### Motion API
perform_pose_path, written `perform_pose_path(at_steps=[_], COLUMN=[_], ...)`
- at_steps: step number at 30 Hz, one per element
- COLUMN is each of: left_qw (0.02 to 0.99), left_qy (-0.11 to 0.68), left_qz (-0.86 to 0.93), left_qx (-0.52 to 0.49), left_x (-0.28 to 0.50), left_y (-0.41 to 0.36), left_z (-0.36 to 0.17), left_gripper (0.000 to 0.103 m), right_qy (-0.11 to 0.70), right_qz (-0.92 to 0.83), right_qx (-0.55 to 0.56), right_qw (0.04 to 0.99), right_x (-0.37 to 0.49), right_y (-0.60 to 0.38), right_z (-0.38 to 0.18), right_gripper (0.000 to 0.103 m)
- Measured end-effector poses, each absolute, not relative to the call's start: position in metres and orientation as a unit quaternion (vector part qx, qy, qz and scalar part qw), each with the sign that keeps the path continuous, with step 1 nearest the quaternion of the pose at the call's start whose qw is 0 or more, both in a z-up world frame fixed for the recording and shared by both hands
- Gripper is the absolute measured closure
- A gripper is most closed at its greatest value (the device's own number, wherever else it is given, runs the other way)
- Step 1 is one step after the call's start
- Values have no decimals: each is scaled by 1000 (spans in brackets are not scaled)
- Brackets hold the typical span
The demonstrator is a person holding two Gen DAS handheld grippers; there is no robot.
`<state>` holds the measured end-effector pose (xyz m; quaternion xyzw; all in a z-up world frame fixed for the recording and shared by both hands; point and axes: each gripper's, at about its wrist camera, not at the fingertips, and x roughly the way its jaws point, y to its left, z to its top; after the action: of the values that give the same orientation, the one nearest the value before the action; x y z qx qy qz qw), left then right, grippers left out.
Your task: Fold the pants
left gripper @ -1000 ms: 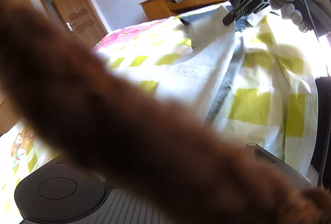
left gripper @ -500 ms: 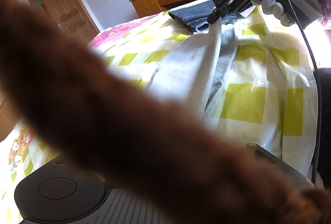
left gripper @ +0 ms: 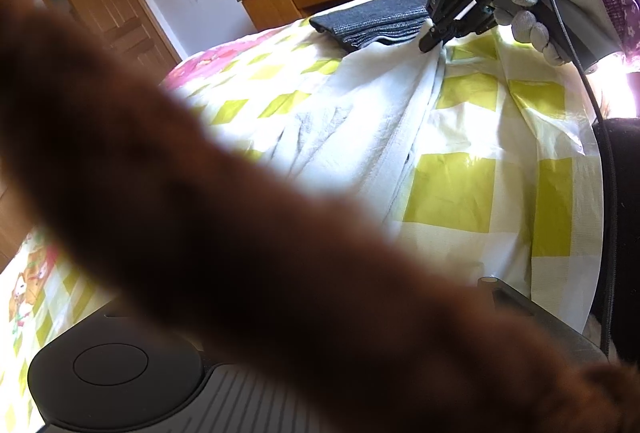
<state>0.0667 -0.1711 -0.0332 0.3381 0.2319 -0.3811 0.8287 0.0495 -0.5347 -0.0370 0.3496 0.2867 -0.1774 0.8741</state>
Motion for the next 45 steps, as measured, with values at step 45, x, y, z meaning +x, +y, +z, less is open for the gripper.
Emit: perform_pose_path(at_steps=[45], left_qw=[866], left_qy=[235], left_qz=[-355], left_qx=[263], left_x=[51], left_y=[-118], left_z=[-24], left_gripper=[33], right_qy=[343], right_qz=[147], right_qx=[29], right_qw=[928], right_x=[136], right_y=[-341], right_z=[25], right_gripper=[70])
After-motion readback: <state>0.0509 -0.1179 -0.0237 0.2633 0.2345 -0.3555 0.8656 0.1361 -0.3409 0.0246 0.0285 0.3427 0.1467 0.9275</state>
